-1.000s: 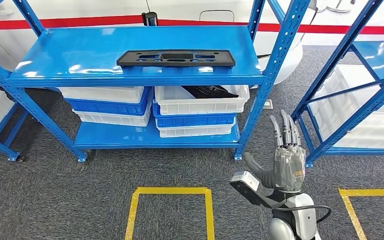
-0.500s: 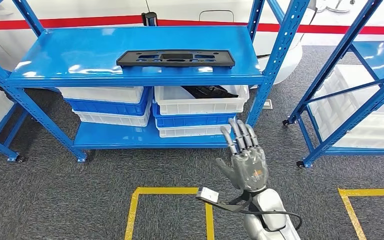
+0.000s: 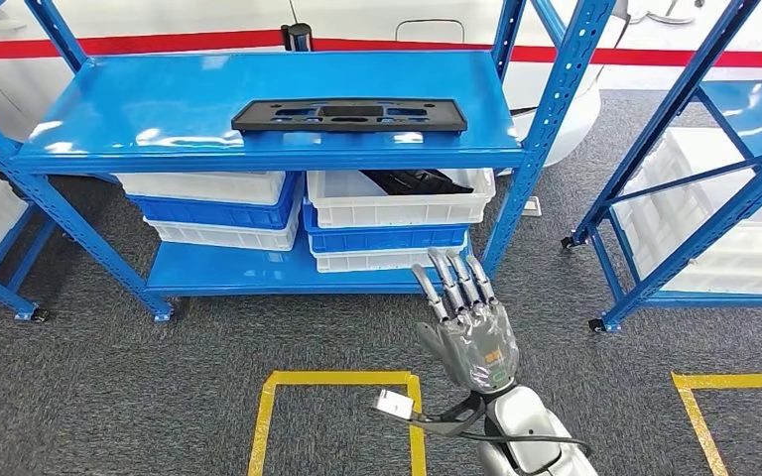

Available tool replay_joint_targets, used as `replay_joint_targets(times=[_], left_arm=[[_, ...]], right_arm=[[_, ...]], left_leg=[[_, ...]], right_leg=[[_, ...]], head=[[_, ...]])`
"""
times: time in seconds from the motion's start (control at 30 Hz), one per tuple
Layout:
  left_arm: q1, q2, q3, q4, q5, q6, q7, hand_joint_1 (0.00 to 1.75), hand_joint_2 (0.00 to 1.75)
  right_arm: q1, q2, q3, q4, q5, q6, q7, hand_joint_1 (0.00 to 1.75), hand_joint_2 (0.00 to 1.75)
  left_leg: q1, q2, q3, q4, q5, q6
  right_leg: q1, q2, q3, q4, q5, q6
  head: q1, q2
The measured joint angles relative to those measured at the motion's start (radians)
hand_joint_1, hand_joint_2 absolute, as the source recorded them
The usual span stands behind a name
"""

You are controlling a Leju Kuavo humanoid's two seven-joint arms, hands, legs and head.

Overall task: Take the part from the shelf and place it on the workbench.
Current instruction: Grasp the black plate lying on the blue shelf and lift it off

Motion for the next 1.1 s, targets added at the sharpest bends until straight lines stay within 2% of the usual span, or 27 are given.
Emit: replay_joint_targets(times=[0.2,0.3,0.67,1.1], left_arm=[[-0.001,0.021,-0.042,0.002,-0.043,-0.066,-0.003,0.00,0.00],[-0.002,0.029,-0.056,0.003,-0.054,-0.088,-0.005,0.00,0.00],[-0.004,0.035,-0.071,0.005,-0.058,-0.098,-0.009,0.00,0.00],[-0.003,0.045,-0.079,0.007,-0.048,-0.117,-0.038,0.00,0.00]], right_arm=[[0.032,-0.081,0.040,-0.080,0.036,0.001,0.127,0.00,1.75],[0.041,-0.106,0.052,-0.105,0.047,0.002,0.163,0.00,1.75],[0.046,-0.136,0.070,-0.131,0.049,0.002,0.171,0.00,1.75],[0.008,-0.120,0.104,-0.117,0.049,0.001,0.150,0.00,1.75]], left_leg=[[0.000,0.000,0.000,0.000,0.000,0.000],[0.000,0.000,0.000,0.000,0.000,0.000],[0.000,0.000,0.000,0.000,0.000,0.000],[-0.004,-0.001,0.000,0.001,0.000,0.001]], right_leg=[[0.000,0.000,0.000,0.000,0.000,0.000],[0.000,0.000,0.000,0.000,0.000,0.000],[0.000,0.000,0.000,0.000,0.000,0.000],[-0.004,0.000,0.001,0.000,0.000,0.001]], head=[[0.000,0.000],[0.000,0.000],[0.000,0.000],[0.000,0.000]])
